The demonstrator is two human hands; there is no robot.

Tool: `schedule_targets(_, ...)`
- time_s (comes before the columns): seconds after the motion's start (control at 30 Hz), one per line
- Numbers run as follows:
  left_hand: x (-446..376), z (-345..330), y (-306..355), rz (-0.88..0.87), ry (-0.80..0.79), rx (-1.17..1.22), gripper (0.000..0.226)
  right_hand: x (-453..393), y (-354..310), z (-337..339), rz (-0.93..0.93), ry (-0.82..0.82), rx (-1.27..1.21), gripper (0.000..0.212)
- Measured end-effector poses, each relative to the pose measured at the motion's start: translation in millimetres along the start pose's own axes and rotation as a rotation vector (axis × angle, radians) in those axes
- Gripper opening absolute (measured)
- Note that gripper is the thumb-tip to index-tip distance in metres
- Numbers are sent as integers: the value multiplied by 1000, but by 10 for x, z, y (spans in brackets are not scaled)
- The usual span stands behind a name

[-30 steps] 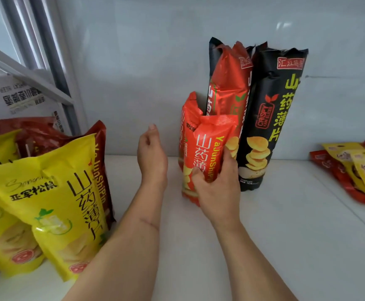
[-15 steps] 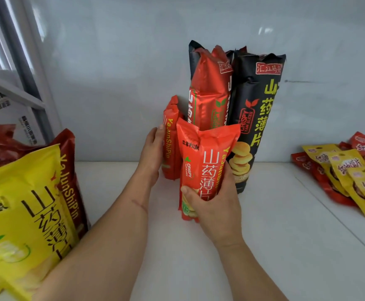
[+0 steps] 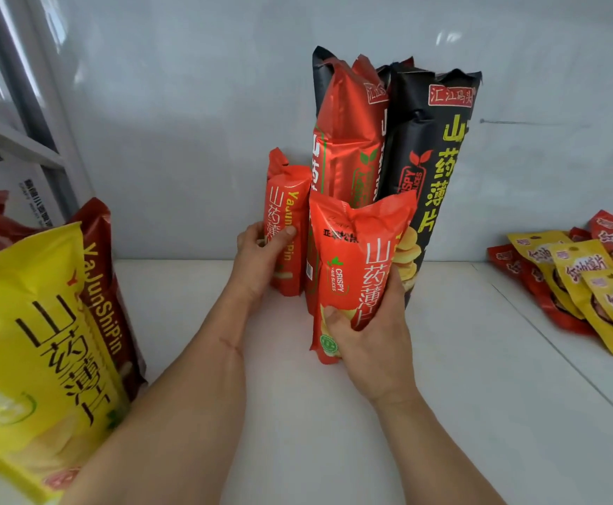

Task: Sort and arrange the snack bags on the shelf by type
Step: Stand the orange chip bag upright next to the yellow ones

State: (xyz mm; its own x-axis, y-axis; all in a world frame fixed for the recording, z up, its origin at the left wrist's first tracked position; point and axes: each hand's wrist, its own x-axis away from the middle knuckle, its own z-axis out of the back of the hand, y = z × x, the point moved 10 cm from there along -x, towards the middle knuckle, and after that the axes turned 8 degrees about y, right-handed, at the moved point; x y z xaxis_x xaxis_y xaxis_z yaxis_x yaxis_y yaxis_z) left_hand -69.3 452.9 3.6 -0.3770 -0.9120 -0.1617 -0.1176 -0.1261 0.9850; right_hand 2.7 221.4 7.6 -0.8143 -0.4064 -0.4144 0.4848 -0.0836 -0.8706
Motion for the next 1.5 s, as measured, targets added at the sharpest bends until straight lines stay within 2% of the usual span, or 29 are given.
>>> schedule_targets(0.17,104,63,10,44,51,35,60,14,-14,-14,24,8,13,102)
schedule_targets(0.3,250,157,127,-31,110,25,83,21,-33,-6,25,7,-29,103)
schedule_targets(0.47,482,360,247,-105,237,0,90,70,-70,-14,29,-38,-110,92)
schedule_targets(0.57,753,499,415,-133,322,-41,87,114,-119,-11,45,-69,-156,91)
schedule_targets(0.73,1206,805,670,-203,486,-153,64,235,-232,-76,61,-147,-239,91)
schedule_targets(0.83,1469,984,720,-206,547,-192,72,350,-294,-111,71,-193,-281,90)
schedule_targets(0.97,1748,1102,701,-175,546,-205,74,519,-403,-81,83,-225,-324,75)
schedule_targets(1.2,2027,1226,645,-202,535,-256,71,804,-516,7,75,-245,-322,67)
schedule_targets(1.43,2029,1331,693,-263,581,-234,57,1004,-603,37,98,-277,-306,73)
schedule_targets(1.5,2001,1330,694,-252,574,-206,60,1021,-604,26,105,-295,-303,76)
